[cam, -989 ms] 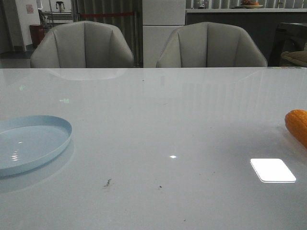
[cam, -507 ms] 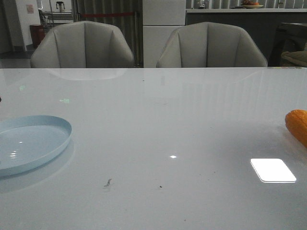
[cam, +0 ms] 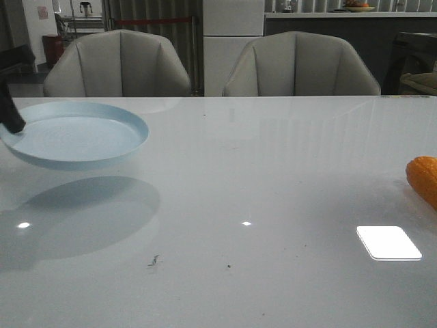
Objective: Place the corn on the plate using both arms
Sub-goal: 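Slide the plate with the left gripper toward the table center, then open the left gripper and lift it away from the plate, then grasp the orange corn cob with the right gripper, then lift the corn with the right gripper and carry it over the plate, then lower the corn onto the plate and open the right gripper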
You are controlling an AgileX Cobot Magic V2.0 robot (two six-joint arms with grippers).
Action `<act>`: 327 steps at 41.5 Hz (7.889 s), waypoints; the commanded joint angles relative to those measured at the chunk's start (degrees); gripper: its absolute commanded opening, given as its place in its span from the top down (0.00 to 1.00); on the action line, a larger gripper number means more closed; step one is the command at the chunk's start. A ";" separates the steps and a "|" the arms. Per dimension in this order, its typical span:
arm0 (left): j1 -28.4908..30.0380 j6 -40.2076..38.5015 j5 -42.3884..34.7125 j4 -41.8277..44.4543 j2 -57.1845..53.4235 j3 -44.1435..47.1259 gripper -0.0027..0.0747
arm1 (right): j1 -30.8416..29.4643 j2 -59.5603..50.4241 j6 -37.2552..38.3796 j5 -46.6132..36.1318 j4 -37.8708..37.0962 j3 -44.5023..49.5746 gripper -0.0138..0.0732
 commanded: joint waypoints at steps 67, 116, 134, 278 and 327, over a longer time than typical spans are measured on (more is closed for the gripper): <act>-21.46 2.39 -3.55 11.26 3.32 -18.66 0.36 | 0.00 -0.66 -0.33 -1.14 0.45 -2.14 0.21; 2.90 10.73 -31.82 12.79 -55.36 37.16 0.38 | -0.12 -0.66 -0.33 2.86 0.45 -2.14 0.21; 0.16 10.73 -33.35 8.68 -59.13 41.16 0.38 | -11.98 9.46 4.52 16.03 0.16 -17.76 0.21; -4.89 10.73 -37.80 10.69 -59.13 41.16 0.38 | 21.17 72.92 -0.41 57.37 9.74 -82.09 0.19; -4.89 10.73 -37.51 10.92 -59.13 41.16 0.38 | -7.21 39.90 0.60 65.07 -1.00 -94.46 0.20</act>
